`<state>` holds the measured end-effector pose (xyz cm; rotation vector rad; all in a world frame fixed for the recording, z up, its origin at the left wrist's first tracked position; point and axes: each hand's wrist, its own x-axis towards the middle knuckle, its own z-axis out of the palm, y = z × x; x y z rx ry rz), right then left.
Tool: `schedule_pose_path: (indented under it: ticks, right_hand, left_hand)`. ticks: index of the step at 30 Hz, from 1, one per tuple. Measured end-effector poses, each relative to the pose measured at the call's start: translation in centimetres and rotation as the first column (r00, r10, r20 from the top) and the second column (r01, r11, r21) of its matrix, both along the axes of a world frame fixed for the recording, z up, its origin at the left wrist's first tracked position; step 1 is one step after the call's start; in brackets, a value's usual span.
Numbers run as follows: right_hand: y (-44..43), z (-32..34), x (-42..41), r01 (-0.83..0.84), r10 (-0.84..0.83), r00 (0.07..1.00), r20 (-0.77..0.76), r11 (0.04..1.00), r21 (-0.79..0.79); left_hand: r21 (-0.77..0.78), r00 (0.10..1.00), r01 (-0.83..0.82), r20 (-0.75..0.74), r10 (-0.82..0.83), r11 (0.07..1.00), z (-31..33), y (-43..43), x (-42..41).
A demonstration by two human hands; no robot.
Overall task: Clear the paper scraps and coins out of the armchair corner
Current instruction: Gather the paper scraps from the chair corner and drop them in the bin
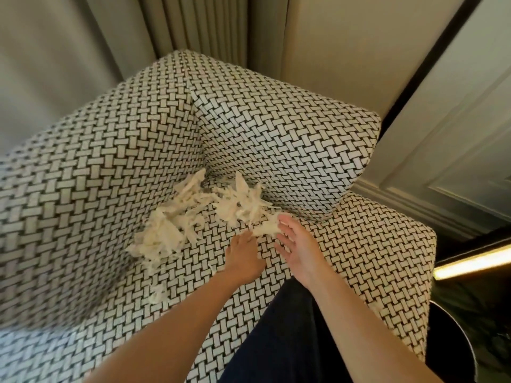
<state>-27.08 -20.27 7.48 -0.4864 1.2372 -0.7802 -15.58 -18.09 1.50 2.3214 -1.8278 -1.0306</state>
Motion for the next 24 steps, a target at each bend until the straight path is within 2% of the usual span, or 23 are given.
schedule_pose_path:
  ticks: [3, 7, 11, 14, 16, 18, 20, 22, 24]
  right_hand:
    - [0.0, -0.8, 0.5, -0.038, 0.042, 0.998, -0.037, 0.995, 0.096]
    - [-0.1, -1.3, 0.5, -0.118, 0.125, 0.991, -0.048, 0.984, 0.135]
    - [-0.2, -1.9, 0.5, -0.201, 0.200, 0.979, 0.022, 0.969, 0.140]
    - [-0.3, -2.2, 0.3, -0.146, 0.140, 0.989, 0.056, 0.980, 0.132]
    - [-0.4, -2.2, 0.0, -0.059, 0.049, 0.995, 0.085, 0.991, 0.118]
    - [-0.5, -2.0, -0.3, 0.031, -0.047, 0.990, 0.130, 0.992, 0.120]
    - [-0.6, -1.8, -0.5, 0.096, -0.119, 0.978, 0.169, 0.986, 0.137]
    - [-0.6, -1.7, -0.6, 0.127, -0.153, 0.971, 0.183, 0.981, 0.146]
    - [-0.5, -1.5, -0.7, 0.131, -0.156, 0.970, 0.185, 0.981, 0.143]
  left_hand:
    - [-0.054, 0.994, -0.008, -0.112, 0.002, 0.998, 0.3, 0.5, 0.5]
    - [-0.063, 0.928, -0.037, -0.374, 0.010, 0.997, 1.5, 1.7, 1.0]
    - [-0.071, 0.876, 0.052, -0.475, -0.080, 0.996, 1.9, 2.8, 1.1]
    - [-0.081, 0.826, 0.045, -0.558, -0.083, 0.996, 1.7, 3.1, 1.2]
    - [-0.116, 0.785, -0.060, -0.619, -0.025, 0.991, 1.6, 2.8, 1.5]
    - [-0.187, 0.791, -0.233, -0.607, 0.074, 0.954, 1.4, 2.1, 1.8]
    - [-0.276, 0.836, -0.354, -0.521, 0.170, 0.894, 1.6, 0.9, 2.1]
    - [-0.305, 0.879, -0.363, -0.425, 0.216, 0.880, 1.6, -0.6, 2.6]
    - [-0.248, 0.933, -0.299, -0.276, 0.229, 0.921, 1.5, -2.3, 3.3]
